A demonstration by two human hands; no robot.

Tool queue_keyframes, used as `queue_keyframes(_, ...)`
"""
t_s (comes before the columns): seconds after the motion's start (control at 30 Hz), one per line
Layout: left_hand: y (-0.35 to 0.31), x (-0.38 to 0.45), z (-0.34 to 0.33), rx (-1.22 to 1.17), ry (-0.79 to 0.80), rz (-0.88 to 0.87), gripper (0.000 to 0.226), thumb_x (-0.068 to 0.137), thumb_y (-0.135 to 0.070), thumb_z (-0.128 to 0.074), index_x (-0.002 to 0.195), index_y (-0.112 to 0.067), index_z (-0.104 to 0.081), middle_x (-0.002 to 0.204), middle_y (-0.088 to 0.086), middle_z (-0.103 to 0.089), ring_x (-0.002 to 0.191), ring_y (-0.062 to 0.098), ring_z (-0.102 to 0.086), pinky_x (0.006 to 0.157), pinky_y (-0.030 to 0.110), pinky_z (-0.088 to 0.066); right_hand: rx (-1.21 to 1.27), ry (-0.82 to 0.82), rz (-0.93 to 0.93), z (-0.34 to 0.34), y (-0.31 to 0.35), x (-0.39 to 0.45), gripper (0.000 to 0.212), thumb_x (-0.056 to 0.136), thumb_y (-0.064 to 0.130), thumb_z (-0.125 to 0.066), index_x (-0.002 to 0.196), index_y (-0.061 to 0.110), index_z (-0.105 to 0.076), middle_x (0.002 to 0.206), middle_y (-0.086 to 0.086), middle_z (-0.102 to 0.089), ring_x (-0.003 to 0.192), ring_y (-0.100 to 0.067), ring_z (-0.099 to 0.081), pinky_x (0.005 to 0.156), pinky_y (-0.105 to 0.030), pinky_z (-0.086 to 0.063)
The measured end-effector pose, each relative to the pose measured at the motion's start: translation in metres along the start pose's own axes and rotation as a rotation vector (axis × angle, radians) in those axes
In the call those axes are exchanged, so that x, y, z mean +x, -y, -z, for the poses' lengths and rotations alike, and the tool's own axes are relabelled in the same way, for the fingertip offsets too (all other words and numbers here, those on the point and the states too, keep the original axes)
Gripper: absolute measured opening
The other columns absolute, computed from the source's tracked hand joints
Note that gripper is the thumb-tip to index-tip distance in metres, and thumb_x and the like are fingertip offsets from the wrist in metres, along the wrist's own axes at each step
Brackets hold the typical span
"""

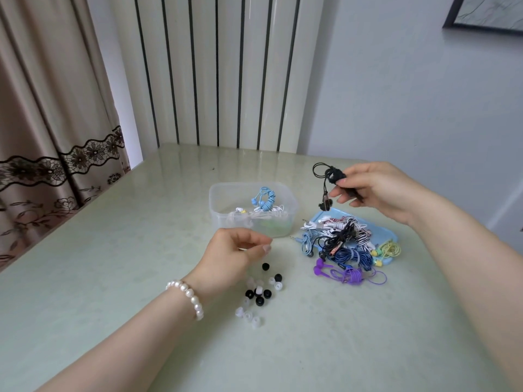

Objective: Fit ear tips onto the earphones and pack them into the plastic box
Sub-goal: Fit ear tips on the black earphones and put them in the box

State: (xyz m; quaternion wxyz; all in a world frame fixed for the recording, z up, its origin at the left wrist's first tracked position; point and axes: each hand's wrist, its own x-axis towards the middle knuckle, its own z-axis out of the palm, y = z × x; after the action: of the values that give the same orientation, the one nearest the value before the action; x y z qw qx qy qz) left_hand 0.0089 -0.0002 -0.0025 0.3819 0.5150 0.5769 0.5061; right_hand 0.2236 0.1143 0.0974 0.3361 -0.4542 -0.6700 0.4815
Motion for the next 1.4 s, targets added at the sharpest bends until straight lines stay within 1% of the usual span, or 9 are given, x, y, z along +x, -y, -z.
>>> queue_keyframes(0.13,-0.012,-0.004,-0.001,-0.315,0.043,0.056,0.018,0.088,-0.018,-0.056,0.103,-0.021,-0.066,0.111,0.002,-0.066,0.105,0.02,-0.062,0.09,0.034,-0.05,0.215,0.322,-0.064,-0.023,0.003,-0.025,0.012,0.077,-0.006,-0.052,0.08,0.006,-0.053,0.075,-0.017,-0.068,0.059,-0.023,-0.065,0.052,-0.025,-0.05)
queue_keyframes(0.33,-0.021,-0.009,-0.005,-0.709,0.27,0.306,0.038,0.094,-0.034,-0.038,0.118,-0.013,-0.059,0.104,0.01,-0.064,0.098,0.031,-0.065,0.084,0.046,-0.053,0.403,0.579,-0.041,-0.05,-0.007,-0.044,0.018,0.066,-0.003,-0.048,0.074,0.01,-0.057,0.08,-0.018,-0.069,0.065,-0.027,-0.066,0.058,-0.031,-0.05)
queue_keyframes(0.5,-0.026,-0.015,-0.006,-0.816,0.383,0.411,0.034,0.095,-0.026,-0.036,0.098,-0.004,-0.062,0.083,0.013,-0.068,0.065,0.023,-0.068,0.056,0.029,-0.058,0.413,0.472,-0.093,-0.053,-0.027,-0.045,0.016,0.064,-0.002,-0.049,0.075,0.01,-0.051,0.073,-0.016,-0.066,0.062,-0.026,-0.061,0.06,-0.031,-0.048)
queue_keyframes(0.77,-0.016,-0.015,-0.01,-0.656,0.347,0.362,0.018,0.089,-0.004,-0.048,0.098,0.001,-0.063,0.084,0.012,-0.068,0.063,0.015,-0.068,0.054,0.022,-0.056,0.416,0.452,-0.162,-0.046,-0.052,-0.047,0.05,0.05,-0.005,-0.044,0.096,0.013,-0.056,0.075,-0.015,-0.063,0.074,-0.027,-0.063,0.072,-0.037,-0.045)
queue_keyframes(0.83,-0.015,-0.015,-0.011,-0.594,0.329,0.331,0.017,0.086,-0.001,-0.051,0.097,0.001,-0.065,0.081,0.013,-0.066,0.062,0.015,-0.068,0.055,0.021,-0.056,0.415,0.532,-0.157,-0.045,-0.055,-0.048,0.059,0.045,0.006,-0.063,0.104,0.012,-0.059,0.081,-0.015,-0.064,0.081,-0.027,-0.063,0.073,-0.038,-0.046)
queue_keyframes(0.93,-0.014,-0.019,-0.015,-0.485,0.328,0.262,0.017,0.083,0.002,-0.056,0.096,0.0,-0.066,0.074,0.011,-0.067,0.061,0.015,-0.068,0.057,0.02,-0.056,0.386,0.587,-0.16,-0.054,-0.056,-0.052,0.066,0.046,0.044,-0.083,0.103,0.015,-0.064,0.08,-0.013,-0.064,0.076,-0.026,-0.063,0.07,-0.033,-0.049)
queue_keyframes(1.0,-0.014,-0.021,-0.017,-0.419,0.34,0.215,0.018,0.076,-0.004,-0.061,0.093,-0.002,-0.068,0.073,0.008,-0.068,0.061,0.014,-0.067,0.058,0.02,-0.056,0.257,0.489,-0.113,-0.063,-0.056,-0.057,0.056,0.052,0.052,-0.081,0.092,0.017,-0.066,0.071,-0.009,-0.062,0.06,-0.021,-0.061,0.06,-0.025,-0.05)
queue_keyframes(1.1,-0.015,-0.023,-0.017,-0.41,0.331,0.206,0.024,0.067,-0.012,-0.063,0.088,-0.002,-0.068,0.074,0.009,-0.069,0.063,0.015,-0.068,0.059,0.021,-0.056,0.157,0.331,0.014,-0.073,-0.056,-0.062,0.028,0.063,0.028,-0.072,0.086,0.014,-0.067,0.061,-0.005,-0.06,0.045,-0.019,-0.056,0.053,-0.023,-0.048)
queue_keyframes(1.4,-0.016,-0.021,-0.016,-0.508,0.313,0.314,0.019,0.085,-0.009,-0.053,0.094,0.004,-0.063,0.07,0.012,-0.069,0.062,0.015,-0.068,0.06,0.021,-0.057,-0.005,0.13,0.217,-0.078,-0.062,-0.066,0.007,0.069,0.012,-0.07,0.075,0.016,-0.07,0.057,-0.004,-0.068,0.044,-0.014,-0.06,0.058,-0.037,-0.048)
